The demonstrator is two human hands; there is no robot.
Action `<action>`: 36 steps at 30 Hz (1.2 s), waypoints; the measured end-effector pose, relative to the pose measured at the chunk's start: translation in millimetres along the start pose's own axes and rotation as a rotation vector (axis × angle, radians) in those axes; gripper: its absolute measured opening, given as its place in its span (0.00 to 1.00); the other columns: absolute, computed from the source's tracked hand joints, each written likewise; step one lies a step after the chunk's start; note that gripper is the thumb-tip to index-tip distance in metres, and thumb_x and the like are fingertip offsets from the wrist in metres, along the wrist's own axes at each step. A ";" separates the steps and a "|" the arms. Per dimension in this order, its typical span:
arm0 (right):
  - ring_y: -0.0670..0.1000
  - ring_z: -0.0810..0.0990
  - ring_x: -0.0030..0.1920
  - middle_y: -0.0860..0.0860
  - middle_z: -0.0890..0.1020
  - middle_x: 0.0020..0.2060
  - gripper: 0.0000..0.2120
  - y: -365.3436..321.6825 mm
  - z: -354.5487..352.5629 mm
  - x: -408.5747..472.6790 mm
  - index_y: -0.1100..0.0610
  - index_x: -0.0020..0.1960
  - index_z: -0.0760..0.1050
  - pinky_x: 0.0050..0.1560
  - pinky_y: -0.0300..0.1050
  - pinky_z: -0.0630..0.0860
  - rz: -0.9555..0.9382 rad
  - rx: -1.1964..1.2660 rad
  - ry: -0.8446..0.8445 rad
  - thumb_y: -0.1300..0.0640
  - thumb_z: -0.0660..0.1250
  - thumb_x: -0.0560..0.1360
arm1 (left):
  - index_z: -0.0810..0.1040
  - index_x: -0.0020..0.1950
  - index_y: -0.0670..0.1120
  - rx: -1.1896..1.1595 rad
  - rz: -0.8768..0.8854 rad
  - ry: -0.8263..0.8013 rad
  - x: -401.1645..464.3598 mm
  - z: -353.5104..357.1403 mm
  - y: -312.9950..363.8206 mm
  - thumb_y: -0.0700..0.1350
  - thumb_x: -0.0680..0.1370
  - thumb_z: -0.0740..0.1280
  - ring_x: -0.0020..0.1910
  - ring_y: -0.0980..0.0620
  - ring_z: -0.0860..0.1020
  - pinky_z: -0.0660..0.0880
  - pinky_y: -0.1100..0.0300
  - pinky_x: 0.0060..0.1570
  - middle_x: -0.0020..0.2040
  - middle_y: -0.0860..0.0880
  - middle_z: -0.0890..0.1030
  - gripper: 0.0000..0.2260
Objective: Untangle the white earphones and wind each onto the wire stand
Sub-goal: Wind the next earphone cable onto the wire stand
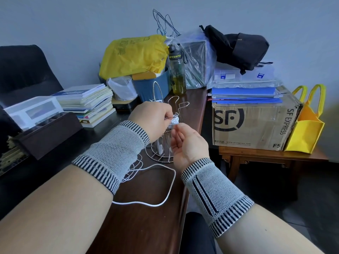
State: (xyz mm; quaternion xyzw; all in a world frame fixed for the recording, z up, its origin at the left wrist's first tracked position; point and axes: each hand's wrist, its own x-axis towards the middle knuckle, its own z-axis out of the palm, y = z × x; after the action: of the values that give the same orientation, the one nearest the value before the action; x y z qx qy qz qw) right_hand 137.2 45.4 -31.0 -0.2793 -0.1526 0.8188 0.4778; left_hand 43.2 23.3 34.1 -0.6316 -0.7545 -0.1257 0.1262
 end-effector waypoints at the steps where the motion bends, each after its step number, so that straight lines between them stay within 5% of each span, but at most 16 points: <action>1: 0.45 0.79 0.33 0.52 0.82 0.34 0.04 -0.3 -0.3 0.7 0.58 0.43 0.78 0.33 0.35 0.74 0.001 0.002 -0.008 0.65 0.68 0.75 | 0.80 0.48 0.52 -0.003 0.006 -0.004 0.1 -0.4 -0.2 0.46 0.78 0.67 0.47 0.49 0.79 0.76 0.54 0.48 0.46 0.52 0.83 0.03; 7: 0.44 0.78 0.30 0.51 0.82 0.32 0.04 -4.7 -2.5 7.1 0.60 0.51 0.77 0.29 0.35 0.73 0.045 -0.038 -0.065 0.61 0.67 0.77 | 0.80 0.47 0.54 -0.015 0.040 -0.055 2.5 -5.8 -2.1 0.50 0.78 0.67 0.47 0.51 0.78 0.73 0.57 0.47 0.49 0.53 0.83 0.03; 20: 0.45 0.74 0.28 0.51 0.79 0.32 0.05 -11.1 -7.2 17.3 0.57 0.42 0.77 0.27 0.35 0.71 -0.111 -0.221 -0.015 0.63 0.66 0.76 | 0.75 0.45 0.47 -0.030 0.005 -0.030 0.5 -3.0 2.3 0.44 0.77 0.65 0.42 0.49 0.79 0.77 0.53 0.47 0.35 0.54 0.78 0.02; 27: 0.47 0.75 0.33 0.49 0.80 0.32 0.09 -11.1 -13.6 22.9 0.53 0.37 0.80 0.36 0.42 0.74 -0.344 -0.538 -0.005 0.63 0.67 0.74 | 0.72 0.43 0.48 0.061 0.003 -0.038 4.2 -5.4 5.9 0.44 0.75 0.67 0.41 0.50 0.73 0.66 0.59 0.39 0.38 0.52 0.74 0.04; 36: 0.44 0.78 0.35 0.44 0.81 0.34 0.05 -11.0 -12.0 29.5 0.50 0.41 0.80 0.47 0.45 0.80 -0.541 -0.918 -0.035 0.59 0.71 0.72 | 0.78 0.50 0.49 0.090 0.053 -0.054 5.8 -9.4 5.0 0.44 0.77 0.68 0.43 0.50 0.77 0.71 0.59 0.42 0.42 0.50 0.80 0.04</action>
State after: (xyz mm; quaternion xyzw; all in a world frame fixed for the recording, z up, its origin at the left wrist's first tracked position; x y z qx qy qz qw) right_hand 140.6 76.2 -44.1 -0.3968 -0.5694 0.5201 0.4979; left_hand 47.5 26.2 45.1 -0.6481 -0.7457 -0.0709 0.1374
